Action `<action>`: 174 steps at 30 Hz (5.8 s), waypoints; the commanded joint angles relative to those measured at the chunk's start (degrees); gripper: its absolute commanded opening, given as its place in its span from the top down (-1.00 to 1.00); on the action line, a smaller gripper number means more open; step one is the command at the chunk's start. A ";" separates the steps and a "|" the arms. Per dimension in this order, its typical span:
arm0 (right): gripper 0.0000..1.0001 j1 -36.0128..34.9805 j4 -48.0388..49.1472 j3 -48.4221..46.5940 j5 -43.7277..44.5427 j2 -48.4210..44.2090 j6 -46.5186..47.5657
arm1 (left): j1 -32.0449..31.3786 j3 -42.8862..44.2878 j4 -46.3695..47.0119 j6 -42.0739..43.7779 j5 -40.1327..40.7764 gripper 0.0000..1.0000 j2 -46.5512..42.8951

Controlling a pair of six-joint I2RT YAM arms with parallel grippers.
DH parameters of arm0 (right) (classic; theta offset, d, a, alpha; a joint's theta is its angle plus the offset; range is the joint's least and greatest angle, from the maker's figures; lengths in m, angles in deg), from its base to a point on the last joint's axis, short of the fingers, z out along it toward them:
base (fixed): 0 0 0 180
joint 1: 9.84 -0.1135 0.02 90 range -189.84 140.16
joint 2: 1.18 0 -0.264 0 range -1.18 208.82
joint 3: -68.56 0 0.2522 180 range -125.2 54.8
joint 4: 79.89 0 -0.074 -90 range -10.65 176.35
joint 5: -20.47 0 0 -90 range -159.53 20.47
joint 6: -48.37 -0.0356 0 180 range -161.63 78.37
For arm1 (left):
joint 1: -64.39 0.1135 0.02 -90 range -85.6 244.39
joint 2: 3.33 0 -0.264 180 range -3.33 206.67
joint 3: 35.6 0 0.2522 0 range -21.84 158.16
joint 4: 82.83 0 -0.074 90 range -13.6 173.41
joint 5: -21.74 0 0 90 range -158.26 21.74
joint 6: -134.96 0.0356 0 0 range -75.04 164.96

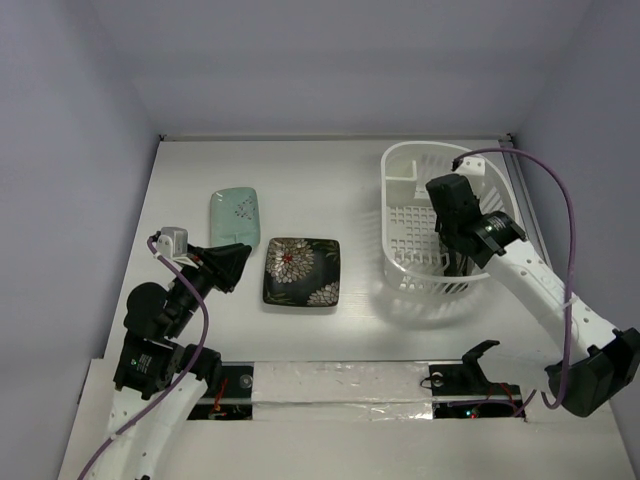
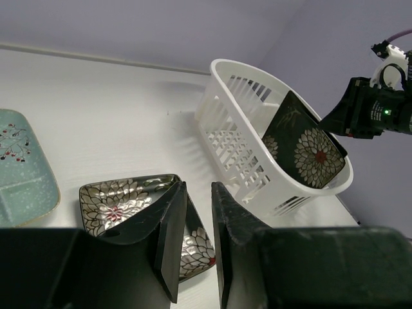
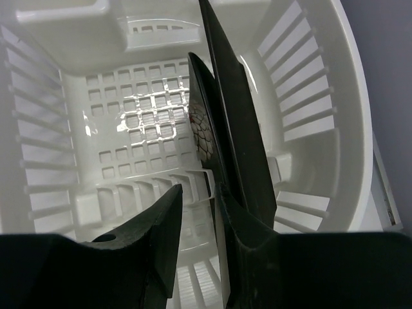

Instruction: Unload the plates from the dish rack

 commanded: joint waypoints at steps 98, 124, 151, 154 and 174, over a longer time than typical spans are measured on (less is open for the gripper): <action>1.00 -4.68 38.89 -0.76 -36.62 -17.11 -10.34 | 0.15 -0.44 2.38 -0.34 0.31 0.61 1.76; 1.00 -28.16 66.67 14.02 -9.71 11.63 -37.15 | 1.74 -0.26 1.24 -0.87 4.53 0.11 -1.58; 0.98 -29.74 64.48 19.56 -8.82 20.07 -45.15 | 1.74 -0.53 1.85 -1.04 3.56 0.08 -2.55; 0.90 -29.74 64.57 20.35 -8.82 20.07 -45.68 | 1.74 -0.61 1.85 -1.04 3.65 0.08 -2.55; -0.61 -31.33 49.02 17.28 -7.16 24.02 -41.29 | 1.74 -0.62 1.85 -1.13 3.56 0.08 -2.90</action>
